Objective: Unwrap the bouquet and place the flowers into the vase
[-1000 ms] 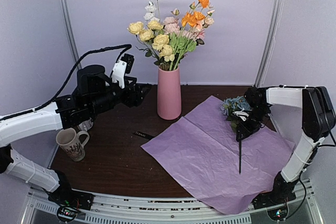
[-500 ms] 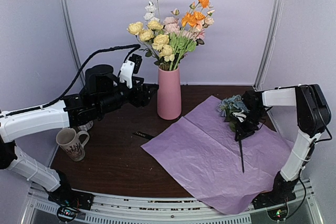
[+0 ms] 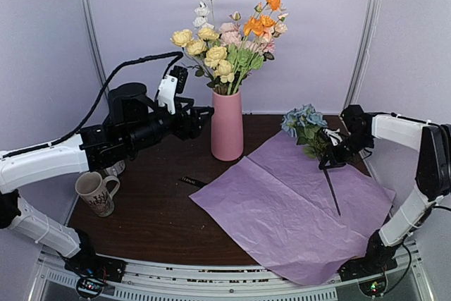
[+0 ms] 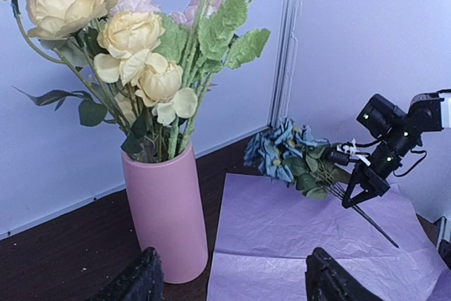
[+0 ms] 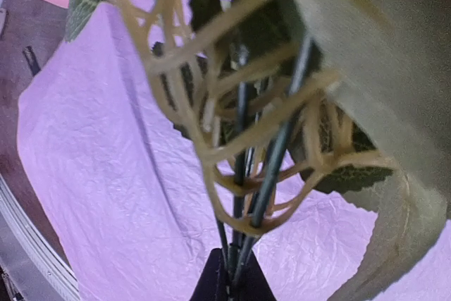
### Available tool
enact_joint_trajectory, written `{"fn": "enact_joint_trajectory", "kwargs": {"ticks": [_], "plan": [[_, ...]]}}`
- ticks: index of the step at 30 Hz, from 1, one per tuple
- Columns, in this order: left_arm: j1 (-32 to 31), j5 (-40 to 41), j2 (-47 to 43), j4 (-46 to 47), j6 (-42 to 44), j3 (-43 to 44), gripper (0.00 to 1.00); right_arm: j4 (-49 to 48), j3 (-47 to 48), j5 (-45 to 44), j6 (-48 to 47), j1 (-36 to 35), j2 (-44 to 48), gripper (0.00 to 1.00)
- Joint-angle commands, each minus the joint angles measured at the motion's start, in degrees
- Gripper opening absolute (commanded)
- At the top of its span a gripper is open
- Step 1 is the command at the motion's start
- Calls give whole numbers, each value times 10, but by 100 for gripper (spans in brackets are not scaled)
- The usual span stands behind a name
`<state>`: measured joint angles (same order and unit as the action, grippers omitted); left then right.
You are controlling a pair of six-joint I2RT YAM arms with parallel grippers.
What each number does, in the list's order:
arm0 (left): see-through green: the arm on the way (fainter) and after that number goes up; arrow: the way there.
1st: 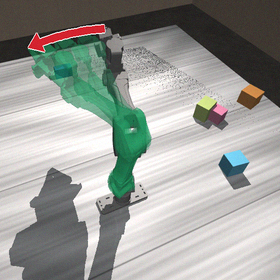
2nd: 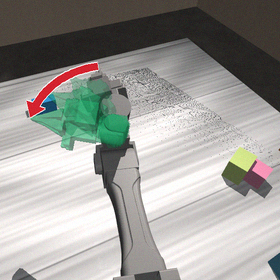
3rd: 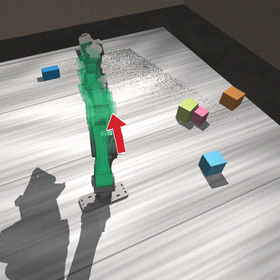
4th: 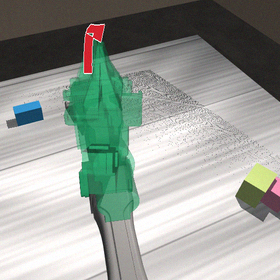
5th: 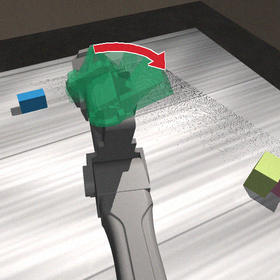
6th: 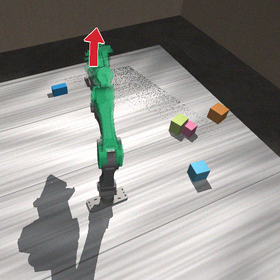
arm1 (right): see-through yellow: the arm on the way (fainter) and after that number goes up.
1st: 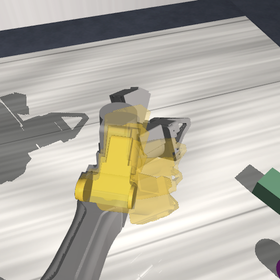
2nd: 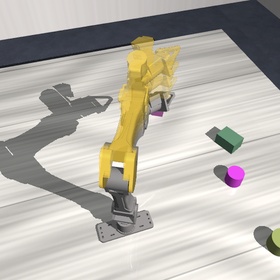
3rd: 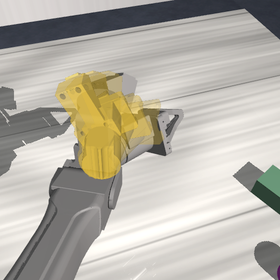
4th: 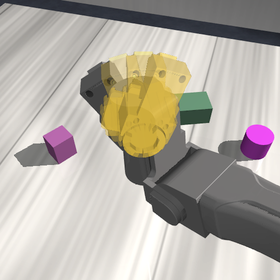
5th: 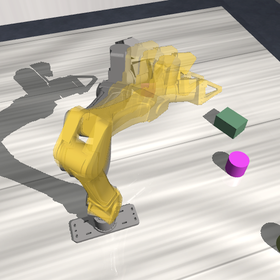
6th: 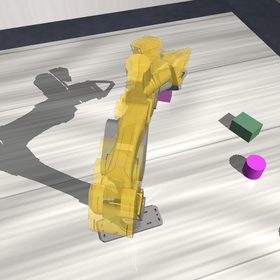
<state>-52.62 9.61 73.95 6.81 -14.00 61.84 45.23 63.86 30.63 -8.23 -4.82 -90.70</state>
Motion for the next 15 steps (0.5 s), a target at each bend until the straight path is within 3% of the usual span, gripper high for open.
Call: {"fn": "enact_joint_trajectory", "kwargs": {"ticks": [1, 9, 15], "plan": [[-10, -32, 7, 65, -19, -12, 71, -7, -5, 67, -17, 8, 104, 0], [-56, -154, 109, 166, -43, 50, 73, -77, -43, 225, -28, 6, 280, 0], [-91, -226, 190, 234, -72, 103, 72, -111, -46, 295, -36, -29, 336, 0]]}}
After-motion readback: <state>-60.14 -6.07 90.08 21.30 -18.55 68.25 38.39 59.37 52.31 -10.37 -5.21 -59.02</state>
